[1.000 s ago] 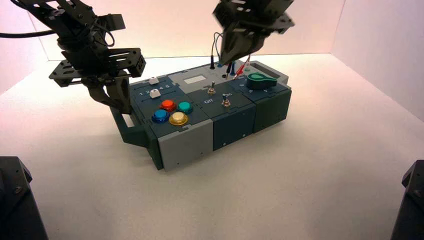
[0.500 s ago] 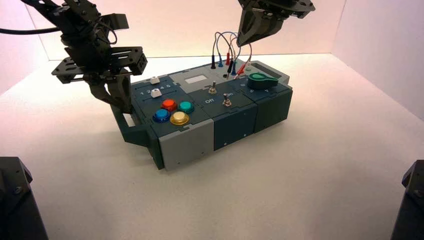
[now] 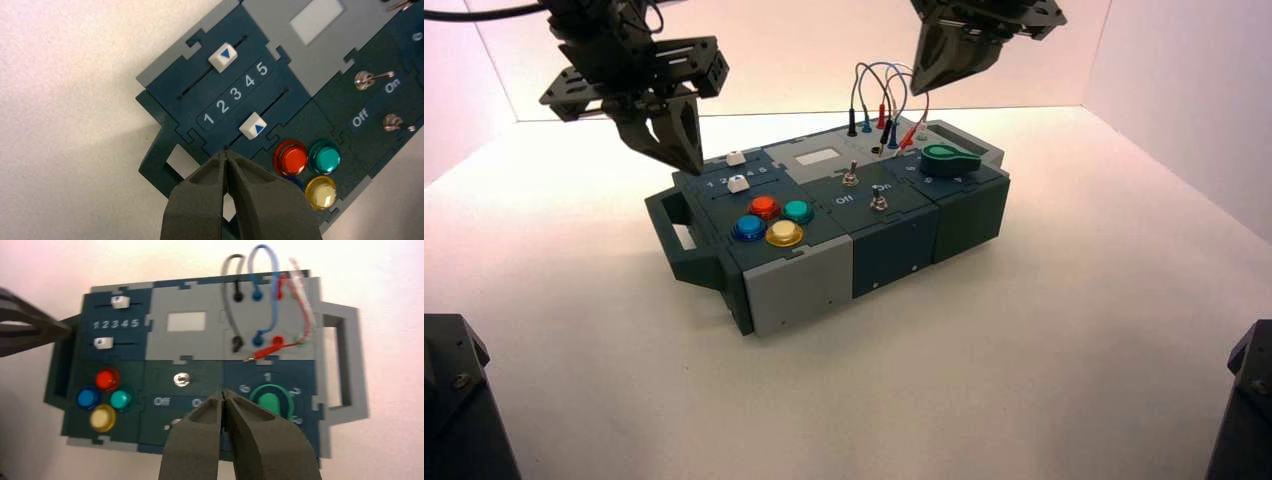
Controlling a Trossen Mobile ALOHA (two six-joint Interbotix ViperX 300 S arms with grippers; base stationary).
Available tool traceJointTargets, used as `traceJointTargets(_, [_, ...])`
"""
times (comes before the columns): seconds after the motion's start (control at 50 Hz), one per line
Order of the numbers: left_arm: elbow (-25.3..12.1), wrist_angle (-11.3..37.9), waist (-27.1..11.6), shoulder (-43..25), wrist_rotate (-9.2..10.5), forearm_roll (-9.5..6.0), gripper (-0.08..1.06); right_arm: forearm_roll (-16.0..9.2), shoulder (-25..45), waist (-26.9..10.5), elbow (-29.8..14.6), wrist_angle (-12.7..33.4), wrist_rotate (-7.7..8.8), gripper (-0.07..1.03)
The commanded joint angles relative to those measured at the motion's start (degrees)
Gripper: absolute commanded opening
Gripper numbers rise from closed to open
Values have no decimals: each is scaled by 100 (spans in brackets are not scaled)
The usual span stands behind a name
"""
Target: Flip the bottom switch off with the right gripper.
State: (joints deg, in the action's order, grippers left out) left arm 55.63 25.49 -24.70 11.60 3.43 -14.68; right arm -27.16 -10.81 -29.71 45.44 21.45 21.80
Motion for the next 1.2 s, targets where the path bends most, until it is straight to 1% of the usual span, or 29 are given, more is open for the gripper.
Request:
traceJointTargets(0.02, [-167,-44,9,141,-53,44,-3,44,-62,167,-53,-62,0,-2])
traceJointTargets(0.08, [-229,-79,26,141,-70,88,-3,44,-70,211,-62,-79,9,-2])
traceJointTargets(0.1, [-290,-88,35,141,-105,132,-3,44,-79,246,-70,-88,9,-2])
traceJointTargets(0.14, [-343,-88,62,141,-141,158,-3,44,-79,264,-79,-88,9,-2])
traceJointTargets(0.16, [-431,-97,97,141,-220,185,-3,44,-88,299,-105,-79,9,-2])
traceJointTargets(0.2, [-466,-105,114,132,-264,185,-3,35,-105,343,-114,-79,9,-2])
traceJointTargets(0.22, [-527,-132,149,141,-352,185,-3,35,-141,378,-132,-79,0,-2])
traceJointTargets(0.28, [-571,-211,202,141,-448,193,-3,35,-167,422,-149,-79,9,-2])
traceJointTargets(0.32, [-598,-360,308,149,-571,185,-3,44,-237,527,-149,-88,0,-2])
traceJointTargets(0.38, [-606,-387,325,149,-589,185,-3,44,-246,545,-149,-79,0,-2])
traceJointTargets(0.4, [-606,-606,466,176,-668,185,-3,44,-352,738,-114,-88,0,-2])
traceJointTargets(0.46, [-615,-747,545,202,-703,185,-3,53,-413,896,-88,-79,0,-2])
traceJointTargets(0.58, [-606,-1002,659,229,-791,185,-3,167,-545,1257,18,-88,9,-2])
traceJointTargets(0.6, [-589,-1081,686,237,-817,185,-3,211,-571,1362,53,-97,9,-2])
traceJointTargets(0.72, [-510,-1494,738,229,-835,185,-3,264,-677,1679,202,-193,9,-2])
traceJointTargets(0.8, [-396,-1854,756,229,-844,185,-3,264,-756,1863,334,-325,9,-2])
traceJointTargets(0.84, [-281,-2145,756,229,-844,185,-3,264,-817,1969,431,-457,9,-2])
traceJointTargets(0.86, [-255,-2215,765,220,-835,185,-3,264,-835,1986,448,-475,9,-2])
traceJointTargets(1.06, [-70,-2575,773,88,-826,176,-3,264,-932,2109,729,-958,9,-2])
traceJointTargets(1.12, [9,-2804,844,62,-826,167,-3,264,-940,2320,844,-1125,-9,-2])
traceJointTargets(1.2, [88,-2918,896,88,-826,167,-3,255,-949,2443,888,-1151,0,-2])
